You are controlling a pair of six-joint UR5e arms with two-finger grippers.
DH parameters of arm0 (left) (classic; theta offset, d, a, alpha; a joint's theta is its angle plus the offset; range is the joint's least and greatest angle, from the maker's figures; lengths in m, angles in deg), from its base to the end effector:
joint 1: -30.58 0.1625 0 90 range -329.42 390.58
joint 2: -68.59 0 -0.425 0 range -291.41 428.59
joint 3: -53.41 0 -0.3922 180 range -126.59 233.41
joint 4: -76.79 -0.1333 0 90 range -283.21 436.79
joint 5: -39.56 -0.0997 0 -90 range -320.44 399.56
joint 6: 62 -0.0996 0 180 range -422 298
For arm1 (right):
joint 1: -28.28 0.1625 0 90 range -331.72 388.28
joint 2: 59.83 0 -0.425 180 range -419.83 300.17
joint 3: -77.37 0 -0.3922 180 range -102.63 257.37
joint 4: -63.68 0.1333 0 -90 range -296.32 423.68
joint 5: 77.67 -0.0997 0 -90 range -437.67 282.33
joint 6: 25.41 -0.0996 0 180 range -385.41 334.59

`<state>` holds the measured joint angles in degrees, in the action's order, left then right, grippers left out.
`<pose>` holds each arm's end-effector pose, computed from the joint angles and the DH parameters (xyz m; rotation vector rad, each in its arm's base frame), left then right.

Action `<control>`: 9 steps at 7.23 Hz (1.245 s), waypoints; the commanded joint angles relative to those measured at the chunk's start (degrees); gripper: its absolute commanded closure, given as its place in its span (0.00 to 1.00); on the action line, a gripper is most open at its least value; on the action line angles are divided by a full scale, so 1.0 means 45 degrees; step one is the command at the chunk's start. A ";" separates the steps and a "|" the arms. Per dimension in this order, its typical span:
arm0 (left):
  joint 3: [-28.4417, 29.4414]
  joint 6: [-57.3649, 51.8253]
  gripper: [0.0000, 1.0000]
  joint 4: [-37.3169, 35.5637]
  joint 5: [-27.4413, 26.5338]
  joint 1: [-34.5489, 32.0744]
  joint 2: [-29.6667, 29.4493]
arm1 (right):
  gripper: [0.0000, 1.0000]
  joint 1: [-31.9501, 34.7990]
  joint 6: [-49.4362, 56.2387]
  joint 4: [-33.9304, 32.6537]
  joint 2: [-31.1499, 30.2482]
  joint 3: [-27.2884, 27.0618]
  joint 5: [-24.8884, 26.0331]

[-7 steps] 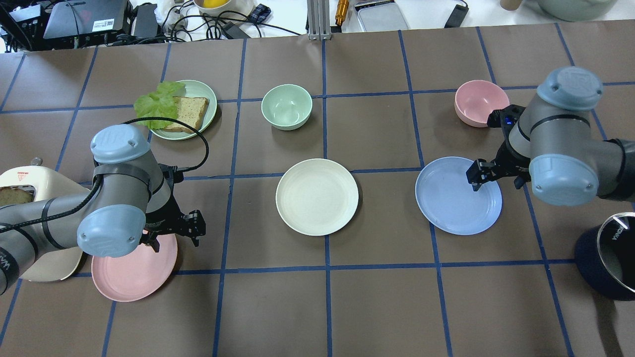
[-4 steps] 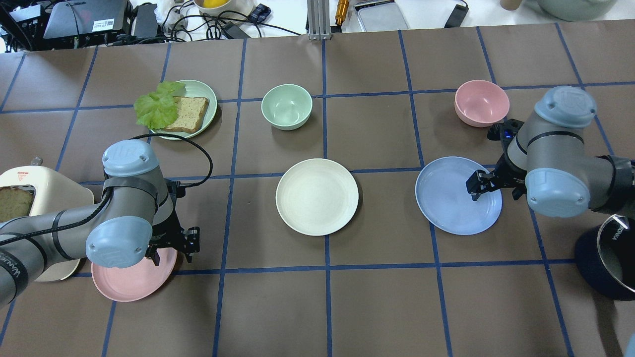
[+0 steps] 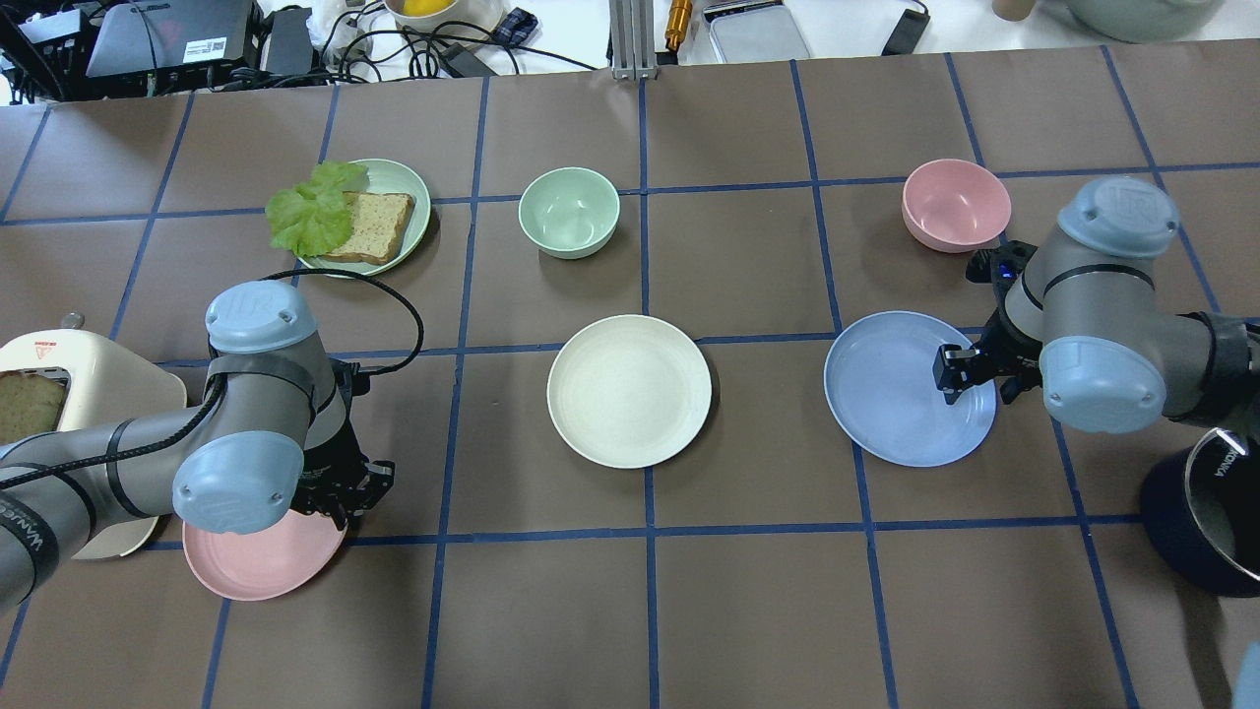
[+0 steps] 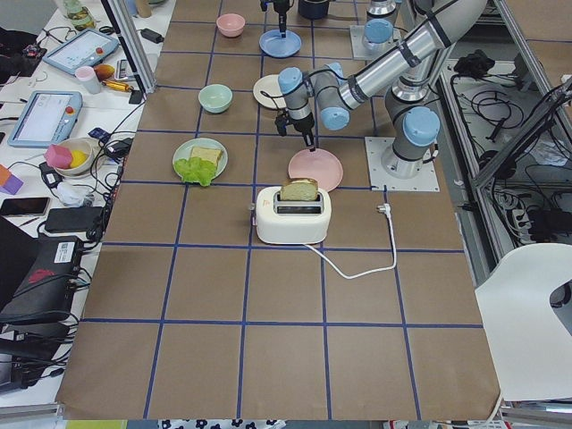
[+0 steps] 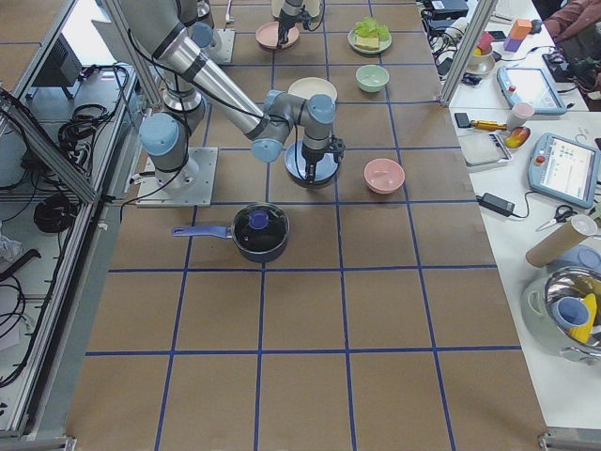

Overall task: Stack three plates with pink and blue
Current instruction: 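Carry pink plate onto cream plate with left gripper while right lifts blue plate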

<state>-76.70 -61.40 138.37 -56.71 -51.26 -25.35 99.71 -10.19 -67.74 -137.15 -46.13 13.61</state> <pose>-0.0672 -0.3940 0.1916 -0.2081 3.0145 0.4247 -0.0209 -0.4739 0.1867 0.0902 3.1346 0.1349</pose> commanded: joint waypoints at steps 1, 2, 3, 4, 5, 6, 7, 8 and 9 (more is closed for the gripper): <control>0.0570 0.0042 1.00 0.0027 0.0746 -0.0774 0.0464 | 0.95 -0.0347 0.0210 0.0103 0.0052 -0.0016 -0.0519; 0.1521 0.0275 1.00 0.0201 0.0767 -0.1766 0.0407 | 1.00 -0.0347 0.0366 0.0122 0.0052 -0.0016 -0.0519; 0.2942 0.0935 1.00 0.0976 0.0768 -0.2704 0.0097 | 1.00 -0.0347 0.0367 0.0142 -0.0045 0.0003 -0.0519; 0.4252 0.1734 1.00 0.1951 0.1193 -0.3506 -0.0176 | 1.00 -0.0347 0.0367 0.0181 -0.0123 0.0042 -0.0500; 0.5174 0.2245 1.00 0.1999 0.1410 -0.4249 -0.0469 | 1.00 -0.0367 0.0367 0.0239 -0.0221 0.0081 -0.0500; 0.6227 0.2772 1.00 0.1980 0.1799 -0.4894 -0.1013 | 1.00 -0.0348 0.0367 0.0878 -0.0531 0.0255 -0.0519; 0.7108 0.3222 1.00 0.1961 0.2654 -0.5423 -0.1638 | 1.00 -0.0328 0.0367 0.1677 -0.0708 0.0721 -0.0519; 0.7716 0.3690 1.00 0.1806 0.2952 -0.6047 -0.2398 | 1.00 -0.0347 0.0367 0.2265 -0.0749 0.1093 -0.0519; 0.8090 0.3966 1.00 0.1688 0.2994 -0.6594 -0.3102 | 1.00 -0.0367 0.0367 0.2561 -0.0749 0.1368 -0.0500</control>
<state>-43.28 -45.61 146.60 -44.41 -77.63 -35.27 98.15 -8.53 -58.70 -140.29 -41.80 11.29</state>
